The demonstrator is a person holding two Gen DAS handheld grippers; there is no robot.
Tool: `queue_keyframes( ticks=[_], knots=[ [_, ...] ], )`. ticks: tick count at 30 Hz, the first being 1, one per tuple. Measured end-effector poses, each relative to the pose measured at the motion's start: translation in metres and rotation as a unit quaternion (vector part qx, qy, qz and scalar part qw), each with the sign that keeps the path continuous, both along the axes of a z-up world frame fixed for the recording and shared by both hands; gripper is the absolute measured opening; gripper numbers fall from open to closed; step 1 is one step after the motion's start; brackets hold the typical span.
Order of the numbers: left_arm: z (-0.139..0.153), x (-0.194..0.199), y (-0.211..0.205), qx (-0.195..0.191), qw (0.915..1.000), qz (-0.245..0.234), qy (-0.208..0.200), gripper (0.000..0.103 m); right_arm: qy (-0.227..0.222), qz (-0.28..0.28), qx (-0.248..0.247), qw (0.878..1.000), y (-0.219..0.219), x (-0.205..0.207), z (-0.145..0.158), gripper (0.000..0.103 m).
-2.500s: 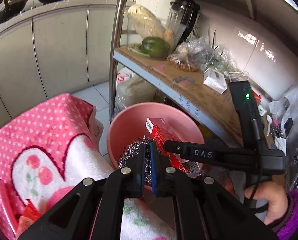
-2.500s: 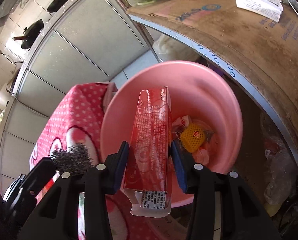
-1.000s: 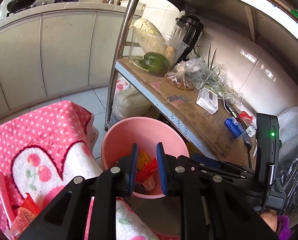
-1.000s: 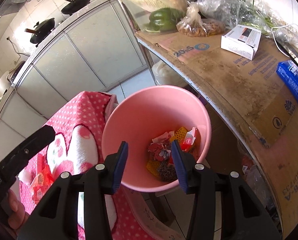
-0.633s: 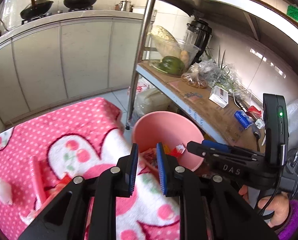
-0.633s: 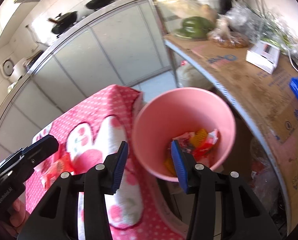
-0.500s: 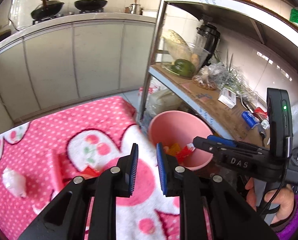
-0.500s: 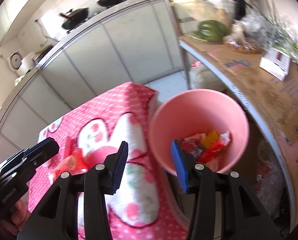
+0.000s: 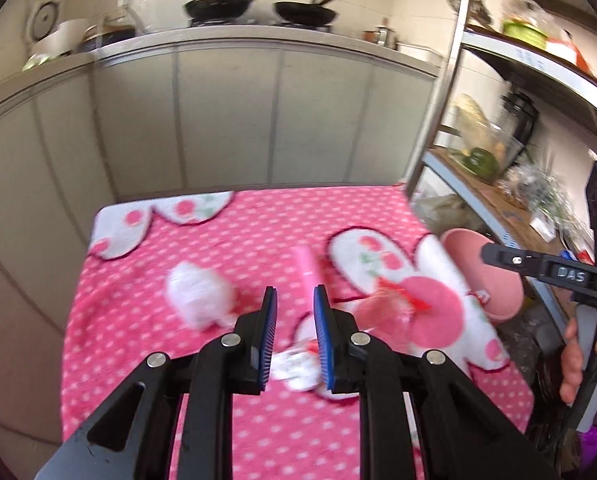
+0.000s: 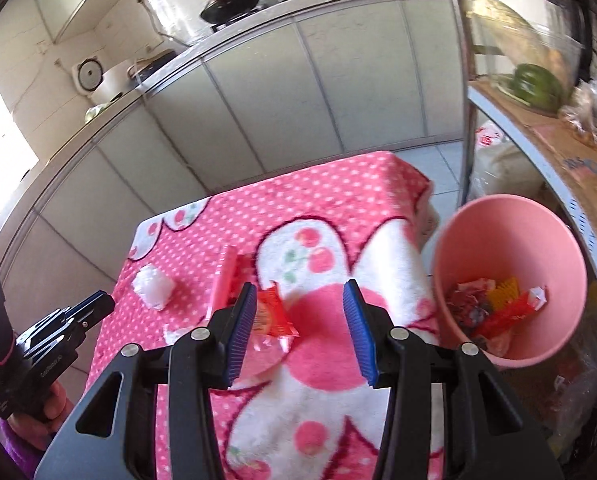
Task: Collect trash
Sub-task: 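Move both tools back over the remaining trash on the table, then grasp the white plastic bag with the left tool while the right tool grasps the white tissue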
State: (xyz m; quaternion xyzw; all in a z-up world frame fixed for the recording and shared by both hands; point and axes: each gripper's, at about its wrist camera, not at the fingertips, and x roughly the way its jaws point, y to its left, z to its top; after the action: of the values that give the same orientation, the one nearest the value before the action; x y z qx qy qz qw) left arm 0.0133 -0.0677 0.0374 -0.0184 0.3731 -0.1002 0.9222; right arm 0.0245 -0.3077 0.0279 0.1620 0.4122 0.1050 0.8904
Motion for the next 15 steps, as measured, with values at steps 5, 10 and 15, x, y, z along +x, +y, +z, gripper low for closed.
queue_keyframes(
  ticks=[5,10,15],
  knots=[
    [-0.014,0.009,0.055,-0.022,0.9979,0.055,0.027,0.018,-0.002,0.058,0.003,0.998,0.043,0.01,0.004,0.046],
    [-0.027,0.029,0.08,-0.072,0.9922,0.079,0.064,0.018,-0.005,0.112,0.009,0.994,0.083,0.016,0.003,0.046],
    [-0.033,0.051,0.078,-0.085,0.9901,0.085,0.073,0.018,0.006,0.159,0.008,0.987,0.113,0.018,-0.002,0.046]
  ],
)
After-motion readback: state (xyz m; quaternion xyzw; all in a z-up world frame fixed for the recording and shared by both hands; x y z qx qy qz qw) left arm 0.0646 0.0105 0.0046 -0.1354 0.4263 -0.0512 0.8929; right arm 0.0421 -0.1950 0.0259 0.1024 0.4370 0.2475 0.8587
